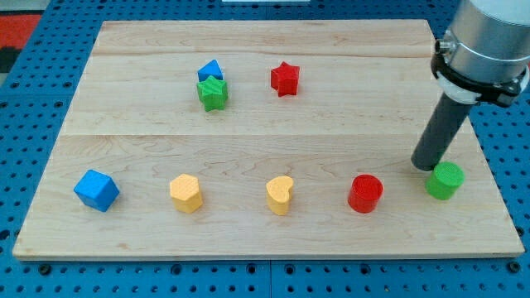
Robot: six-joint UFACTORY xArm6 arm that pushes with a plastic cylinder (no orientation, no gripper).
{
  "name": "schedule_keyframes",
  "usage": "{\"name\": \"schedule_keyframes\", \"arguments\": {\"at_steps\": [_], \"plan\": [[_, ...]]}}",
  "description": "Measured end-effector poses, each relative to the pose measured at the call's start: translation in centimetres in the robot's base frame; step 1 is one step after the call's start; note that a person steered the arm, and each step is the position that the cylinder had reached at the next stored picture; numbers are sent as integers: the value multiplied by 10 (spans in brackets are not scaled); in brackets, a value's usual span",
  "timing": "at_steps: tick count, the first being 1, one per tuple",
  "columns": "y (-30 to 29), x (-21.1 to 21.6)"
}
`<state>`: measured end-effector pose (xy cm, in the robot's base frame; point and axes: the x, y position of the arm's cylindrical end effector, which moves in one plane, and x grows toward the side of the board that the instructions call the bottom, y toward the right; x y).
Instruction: Slide the red star in between the yellow hexagon and the yellow heart
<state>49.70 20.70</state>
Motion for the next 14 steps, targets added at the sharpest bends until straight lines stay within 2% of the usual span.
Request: {"name": "schedule_keyframes", "arguments": {"at_steps": [2, 3, 5, 8, 10, 12, 14], "plan": [[3, 20], [0, -6], [-49, -88], [-88, -181], [-141, -239], [-206, -251], [-222, -238]]}}
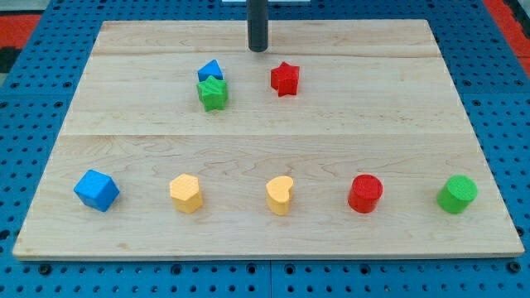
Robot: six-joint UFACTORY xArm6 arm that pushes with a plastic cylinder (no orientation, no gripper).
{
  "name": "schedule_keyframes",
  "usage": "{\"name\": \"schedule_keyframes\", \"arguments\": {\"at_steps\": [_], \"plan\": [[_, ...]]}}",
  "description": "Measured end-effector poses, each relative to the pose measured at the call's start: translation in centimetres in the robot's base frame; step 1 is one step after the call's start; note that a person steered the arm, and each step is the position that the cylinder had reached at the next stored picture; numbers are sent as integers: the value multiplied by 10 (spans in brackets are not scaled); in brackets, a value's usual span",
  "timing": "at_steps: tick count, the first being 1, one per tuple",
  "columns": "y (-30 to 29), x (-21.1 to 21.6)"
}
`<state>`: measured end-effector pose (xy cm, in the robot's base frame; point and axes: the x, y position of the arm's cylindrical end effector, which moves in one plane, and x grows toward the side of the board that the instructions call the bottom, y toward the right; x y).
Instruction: Slide the red star in between the yellow hexagon and the yellow heart
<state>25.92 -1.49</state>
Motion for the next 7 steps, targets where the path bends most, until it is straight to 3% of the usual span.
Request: {"name": "schedule_keyframes", "arguments": {"at_steps": [7], "plan": [[63, 87]]}}
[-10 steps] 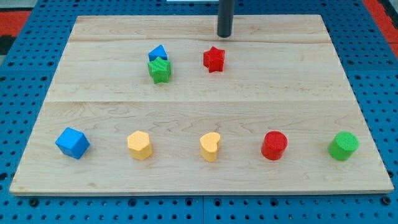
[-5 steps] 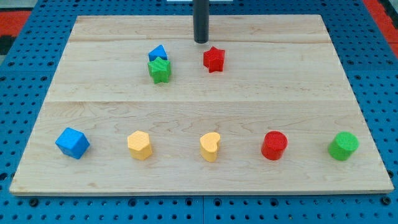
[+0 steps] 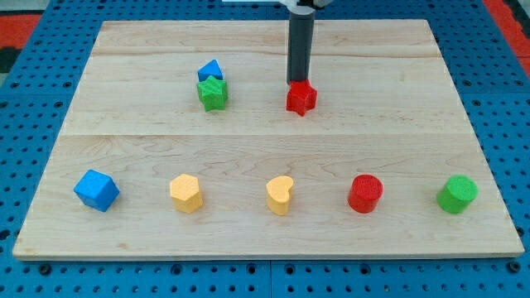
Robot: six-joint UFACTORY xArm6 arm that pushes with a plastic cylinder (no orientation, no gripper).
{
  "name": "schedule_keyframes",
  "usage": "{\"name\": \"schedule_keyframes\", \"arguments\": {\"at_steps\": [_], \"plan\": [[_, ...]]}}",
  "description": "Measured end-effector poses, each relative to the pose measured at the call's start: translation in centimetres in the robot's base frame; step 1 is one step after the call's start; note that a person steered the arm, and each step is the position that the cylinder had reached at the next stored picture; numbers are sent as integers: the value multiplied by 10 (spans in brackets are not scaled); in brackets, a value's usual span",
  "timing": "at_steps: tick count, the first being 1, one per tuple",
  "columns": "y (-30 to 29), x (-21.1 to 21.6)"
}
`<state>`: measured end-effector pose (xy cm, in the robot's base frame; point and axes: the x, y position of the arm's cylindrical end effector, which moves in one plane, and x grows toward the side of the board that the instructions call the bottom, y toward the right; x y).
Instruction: Slide the red star in between the yellow hexagon and the yellow heart
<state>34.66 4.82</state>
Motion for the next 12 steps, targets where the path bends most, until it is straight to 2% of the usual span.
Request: {"name": "schedule_keyframes", "arguments": {"at_steps": [5, 10, 12], "plan": [[35, 76], [-29, 121], [-31, 127]]}}
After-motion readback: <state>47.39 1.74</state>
